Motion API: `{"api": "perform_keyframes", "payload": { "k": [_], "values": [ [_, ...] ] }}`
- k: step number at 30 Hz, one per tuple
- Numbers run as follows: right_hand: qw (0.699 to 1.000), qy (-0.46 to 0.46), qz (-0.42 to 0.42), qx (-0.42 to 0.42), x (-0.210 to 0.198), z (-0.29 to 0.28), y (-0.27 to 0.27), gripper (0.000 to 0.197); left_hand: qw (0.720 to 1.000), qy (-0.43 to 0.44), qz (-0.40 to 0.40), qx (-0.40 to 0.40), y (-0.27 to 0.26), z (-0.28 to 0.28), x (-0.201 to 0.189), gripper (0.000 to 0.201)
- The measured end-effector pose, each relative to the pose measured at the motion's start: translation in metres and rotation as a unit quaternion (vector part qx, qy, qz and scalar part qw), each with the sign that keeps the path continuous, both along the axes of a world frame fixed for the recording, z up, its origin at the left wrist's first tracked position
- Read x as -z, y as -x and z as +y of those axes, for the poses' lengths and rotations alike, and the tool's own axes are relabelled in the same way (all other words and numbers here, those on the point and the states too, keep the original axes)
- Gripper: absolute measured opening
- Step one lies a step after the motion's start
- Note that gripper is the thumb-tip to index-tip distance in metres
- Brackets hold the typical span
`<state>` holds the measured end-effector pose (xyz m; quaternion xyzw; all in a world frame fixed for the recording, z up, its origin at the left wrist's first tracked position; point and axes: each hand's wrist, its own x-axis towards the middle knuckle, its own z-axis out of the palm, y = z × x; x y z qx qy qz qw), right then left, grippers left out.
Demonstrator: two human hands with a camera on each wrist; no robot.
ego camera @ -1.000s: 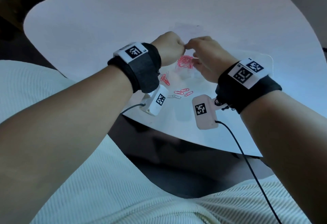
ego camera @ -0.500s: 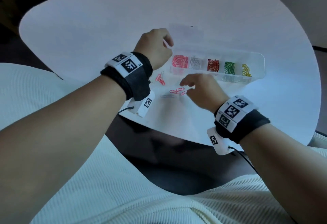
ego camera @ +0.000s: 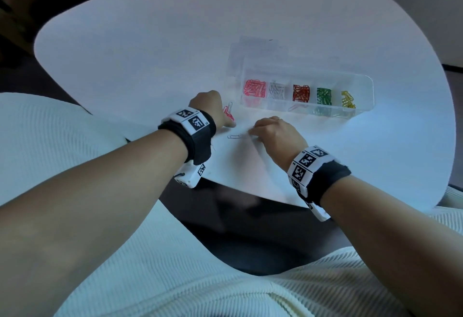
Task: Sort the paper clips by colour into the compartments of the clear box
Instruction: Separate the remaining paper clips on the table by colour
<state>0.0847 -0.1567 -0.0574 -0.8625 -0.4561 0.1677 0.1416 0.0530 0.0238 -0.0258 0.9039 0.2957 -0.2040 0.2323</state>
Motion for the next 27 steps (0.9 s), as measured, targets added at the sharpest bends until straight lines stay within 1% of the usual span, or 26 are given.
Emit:
{"api": "perform_keyframes", "payload": {
  "k": [2,4,6,9,12,17,19,20,23,27],
  "values": [
    [0.999,0.028,-0.004,0.016,0.000,-0.001,-0.002,0.017,1.000,-0.007,-0.019,-0.001,0.000,-0.005,0.005,0.041],
    [0.998,0.053,0.000,0.023,-0.003,0.001,-0.001,0.016,0.999,-0.017,-0.026,0.009,-0.001,-0.009,0.008,0.037],
    [0.997,0.073,0.005,0.024,-0.008,0.004,0.001,0.022,0.999,-0.021,-0.025,0.022,-0.004,-0.010,0.010,0.036],
    [0.993,0.118,0.012,0.026,-0.014,0.007,0.002,0.016,0.999,-0.020,-0.024,0.032,-0.007,-0.008,0.013,0.030],
    [0.993,0.106,0.023,0.053,-0.015,0.006,0.002,0.022,0.998,-0.026,-0.030,0.042,-0.007,-0.006,0.015,0.019],
    [0.988,0.128,0.024,0.081,-0.015,0.012,0.001,0.030,0.998,-0.026,-0.020,0.051,-0.006,-0.005,0.016,0.018],
    [0.987,0.135,0.022,0.089,-0.013,0.014,0.002,0.021,0.998,-0.028,-0.015,0.050,-0.005,-0.005,0.016,0.018],
    [0.987,0.131,0.019,0.088,-0.012,0.014,0.001,0.019,0.998,-0.028,-0.012,0.046,-0.004,-0.004,0.016,0.019],
    [0.989,0.106,0.014,0.099,-0.008,0.014,-0.004,0.025,0.999,-0.018,-0.008,0.030,-0.003,-0.003,0.016,0.020],
    [0.989,0.031,0.025,0.145,-0.005,0.008,-0.016,0.028,1.000,0.009,-0.022,0.000,-0.002,0.001,0.013,0.016]
  ]
}}
